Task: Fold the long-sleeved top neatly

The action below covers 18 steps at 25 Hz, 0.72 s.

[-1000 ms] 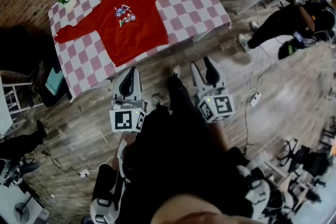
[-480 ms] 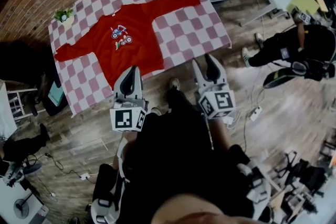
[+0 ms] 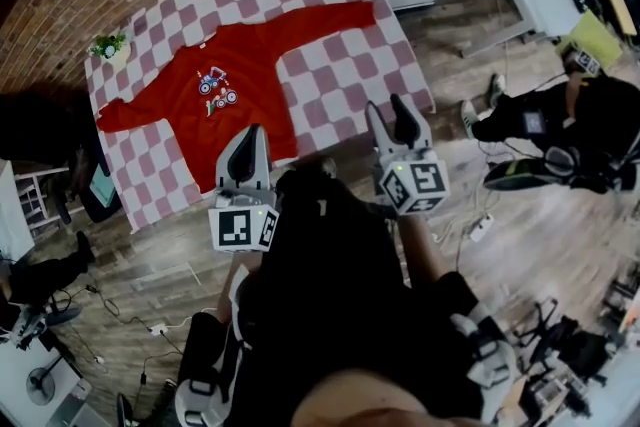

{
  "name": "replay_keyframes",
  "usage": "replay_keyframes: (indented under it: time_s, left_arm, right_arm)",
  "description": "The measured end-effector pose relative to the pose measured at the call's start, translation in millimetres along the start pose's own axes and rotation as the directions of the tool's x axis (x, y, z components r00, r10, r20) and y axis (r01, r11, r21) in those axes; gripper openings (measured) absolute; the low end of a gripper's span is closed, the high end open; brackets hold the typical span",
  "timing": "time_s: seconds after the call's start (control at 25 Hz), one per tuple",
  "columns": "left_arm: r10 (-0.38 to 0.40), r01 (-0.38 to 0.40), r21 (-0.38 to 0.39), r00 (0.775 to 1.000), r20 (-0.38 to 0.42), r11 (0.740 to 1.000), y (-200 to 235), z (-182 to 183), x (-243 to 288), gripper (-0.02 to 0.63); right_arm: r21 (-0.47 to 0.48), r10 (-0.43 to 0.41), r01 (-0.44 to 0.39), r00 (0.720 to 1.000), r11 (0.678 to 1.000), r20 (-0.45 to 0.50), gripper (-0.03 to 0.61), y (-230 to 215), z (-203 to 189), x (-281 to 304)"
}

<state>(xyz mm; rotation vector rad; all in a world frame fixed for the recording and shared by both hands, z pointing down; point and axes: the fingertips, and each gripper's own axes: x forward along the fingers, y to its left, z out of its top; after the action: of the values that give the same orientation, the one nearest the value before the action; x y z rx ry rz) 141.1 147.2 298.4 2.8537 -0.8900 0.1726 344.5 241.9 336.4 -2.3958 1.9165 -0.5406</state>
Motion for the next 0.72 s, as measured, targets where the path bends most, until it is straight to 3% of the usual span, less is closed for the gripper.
replay_keyframes:
  time_s: [0.44, 0.72]
  left_arm:
    - [-0.033, 0.032, -0.013, 0.998, -0.045, 0.999, 10.9, -17.9, 79.6, 0.008]
    - [-0.060, 0.060, -0.003, 0.994, -0.094, 0.998, 32.4, -39.3, 149.9, 0.008]
  right_arm:
    - [0.062, -0.069, 0.073, 0.995, 0.995, -0.074, 0.187, -60.5, -21.0, 81.4]
    - [0.074, -0.145, 0.159, 0.975, 0.984, -0.169, 0.187, -108.9, -46.8, 156.2]
